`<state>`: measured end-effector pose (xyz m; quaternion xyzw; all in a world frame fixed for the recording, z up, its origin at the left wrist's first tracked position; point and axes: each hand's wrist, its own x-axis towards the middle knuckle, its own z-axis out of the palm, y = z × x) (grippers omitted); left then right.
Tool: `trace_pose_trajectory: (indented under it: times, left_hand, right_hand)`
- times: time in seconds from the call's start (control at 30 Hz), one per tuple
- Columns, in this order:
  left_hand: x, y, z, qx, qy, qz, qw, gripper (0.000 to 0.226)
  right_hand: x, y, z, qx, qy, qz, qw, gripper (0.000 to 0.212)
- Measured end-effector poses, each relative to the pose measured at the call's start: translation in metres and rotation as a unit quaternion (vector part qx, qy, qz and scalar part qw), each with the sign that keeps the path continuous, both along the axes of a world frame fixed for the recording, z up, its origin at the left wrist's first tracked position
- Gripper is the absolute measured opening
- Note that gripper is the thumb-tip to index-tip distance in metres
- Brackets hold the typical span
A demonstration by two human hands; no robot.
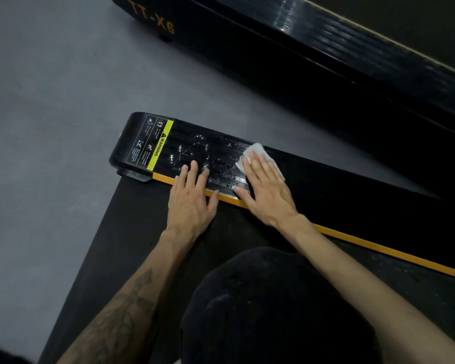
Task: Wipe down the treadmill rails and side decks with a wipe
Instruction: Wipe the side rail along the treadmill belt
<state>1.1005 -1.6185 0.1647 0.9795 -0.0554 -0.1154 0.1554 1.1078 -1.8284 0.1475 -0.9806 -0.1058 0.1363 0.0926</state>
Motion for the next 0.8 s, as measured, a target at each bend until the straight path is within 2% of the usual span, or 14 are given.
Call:
trace_pose_trajectory:
  times: [0.07,0.13,0.3,0.37,0.57,0.63,0.8]
  left_hand:
    - [0.000,0.000,0.001,-0.001,0.001,0.001,1.000,0.064]
    - [0.000,0.000,0.001,-0.002,0.004,0.000,1.000,0.064]
    - [0.000,0.000,-0.002,0.003,0.001,-0.001,1.000,0.065]
    - [0.000,0.000,-0.002,0.000,-0.003,0.000,1.000,0.064]
    - [0.000,0.003,-0.002,-0.012,-0.002,0.000,1.000,0.063]
    - [0.000,0.003,-0.003,-0.010,0.002,-0.001,1.000,0.063]
    - [0.001,0.003,-0.002,-0.011,0.003,0.001,1.000,0.064]
  right_hand:
    - [-0.009,-0.019,0.003,-0.005,-0.012,0.043,0.999,0.076]
    - [-0.006,-0.034,0.003,-0.029,-0.023,0.047,0.998,0.075]
    - [0.025,-0.004,0.001,-0.037,-0.019,-0.059,0.997,0.075]
    - [0.035,0.015,-0.001,-0.029,-0.005,-0.072,0.997,0.077]
    - [0.013,-0.004,0.000,-0.012,-0.009,0.067,0.998,0.076]
    - [0.005,-0.021,0.000,-0.024,-0.014,0.076,0.997,0.074]
    - [0.025,-0.006,-0.001,-0.037,-0.026,-0.031,0.999,0.077]
